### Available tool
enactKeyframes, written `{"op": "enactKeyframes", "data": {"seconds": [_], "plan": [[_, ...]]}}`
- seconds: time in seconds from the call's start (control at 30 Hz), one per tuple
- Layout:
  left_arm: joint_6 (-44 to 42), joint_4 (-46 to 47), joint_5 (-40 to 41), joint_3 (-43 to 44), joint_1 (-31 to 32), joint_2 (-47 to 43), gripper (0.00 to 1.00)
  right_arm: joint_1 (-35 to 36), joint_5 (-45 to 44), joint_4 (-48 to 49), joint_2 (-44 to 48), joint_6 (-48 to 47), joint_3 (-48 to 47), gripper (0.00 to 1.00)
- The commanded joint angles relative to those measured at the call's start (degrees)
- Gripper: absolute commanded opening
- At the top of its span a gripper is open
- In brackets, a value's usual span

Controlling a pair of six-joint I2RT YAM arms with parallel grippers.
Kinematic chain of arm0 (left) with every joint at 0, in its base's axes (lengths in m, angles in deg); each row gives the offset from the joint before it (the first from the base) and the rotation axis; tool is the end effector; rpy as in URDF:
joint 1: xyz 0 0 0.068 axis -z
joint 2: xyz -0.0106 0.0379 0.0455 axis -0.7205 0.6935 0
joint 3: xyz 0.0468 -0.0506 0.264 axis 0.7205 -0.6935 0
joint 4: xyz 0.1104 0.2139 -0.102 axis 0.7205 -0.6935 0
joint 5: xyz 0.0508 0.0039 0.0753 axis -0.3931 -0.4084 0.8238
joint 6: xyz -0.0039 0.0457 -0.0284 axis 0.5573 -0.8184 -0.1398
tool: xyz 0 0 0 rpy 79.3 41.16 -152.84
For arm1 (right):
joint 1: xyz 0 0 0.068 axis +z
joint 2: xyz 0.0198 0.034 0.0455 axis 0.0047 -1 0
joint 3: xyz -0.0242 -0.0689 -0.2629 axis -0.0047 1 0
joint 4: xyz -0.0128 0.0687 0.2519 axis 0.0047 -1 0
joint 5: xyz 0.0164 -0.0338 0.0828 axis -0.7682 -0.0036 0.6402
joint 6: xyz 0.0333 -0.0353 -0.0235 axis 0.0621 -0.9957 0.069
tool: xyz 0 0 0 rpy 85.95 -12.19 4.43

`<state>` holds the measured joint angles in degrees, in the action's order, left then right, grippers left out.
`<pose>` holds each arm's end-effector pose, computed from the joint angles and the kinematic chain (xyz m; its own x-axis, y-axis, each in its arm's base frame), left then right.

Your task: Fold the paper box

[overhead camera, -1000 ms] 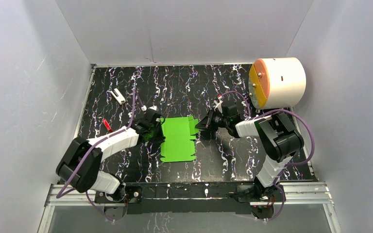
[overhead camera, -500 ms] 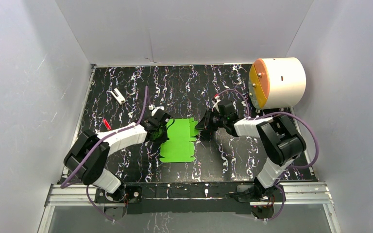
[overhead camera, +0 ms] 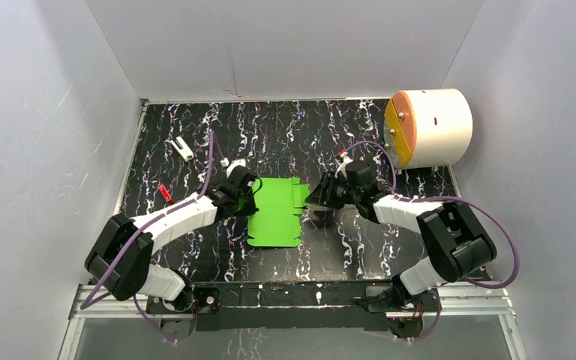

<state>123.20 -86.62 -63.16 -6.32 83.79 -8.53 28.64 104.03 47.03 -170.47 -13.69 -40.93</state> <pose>0.2273 -0.1659 0.1977 -0.7753 -0.2127 -0.5946 -0.0324 0.9537 -0.2990 0.2516 0.1522 0.1686 -0.8016 0.2282 -0.5526 -0.2569 0.7031 0.6631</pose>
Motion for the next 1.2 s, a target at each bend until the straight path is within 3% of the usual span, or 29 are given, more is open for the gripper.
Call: {"op": "enactKeyframes", "data": {"seconds": [0.0, 0.07, 0.2, 0.53, 0.83, 1.17], "plan": [[0.0, -0.5, 0.5, 0.4, -0.7, -2.2, 0.0, 0.1, 0.1, 4.2, 2.1, 0.2, 2.2, 0.56], [-0.3, -1.6, 0.7, 1.0, -0.8, -1.8, 0.02, 0.1, 0.5, 4.8, 2.1, 0.4, 2.5, 0.57], [-0.2, -1.4, -0.7, 0.0, -2.4, -3.6, 0.17, 0.1, 1.1, 6.4, 2.6, 0.5, 3.3, 0.58], [-1.4, 0.8, -14.2, -2.2, -15.4, -7.8, 0.37, 0.1, 2.6, 8.5, 2.6, 0.0, 3.8, 0.59], [0.7, 7.7, -30.0, -3.4, -24.8, 1.3, 0.41, 0.1, 4.0, 10.2, 2.7, -0.6, 4.4, 0.6], [4.0, 13.9, -35.4, -1.9, -25.9, 10.5, 0.38, 0.1, 5.2, 11.0, 2.4, -1.0, 4.9, 0.6]]}}
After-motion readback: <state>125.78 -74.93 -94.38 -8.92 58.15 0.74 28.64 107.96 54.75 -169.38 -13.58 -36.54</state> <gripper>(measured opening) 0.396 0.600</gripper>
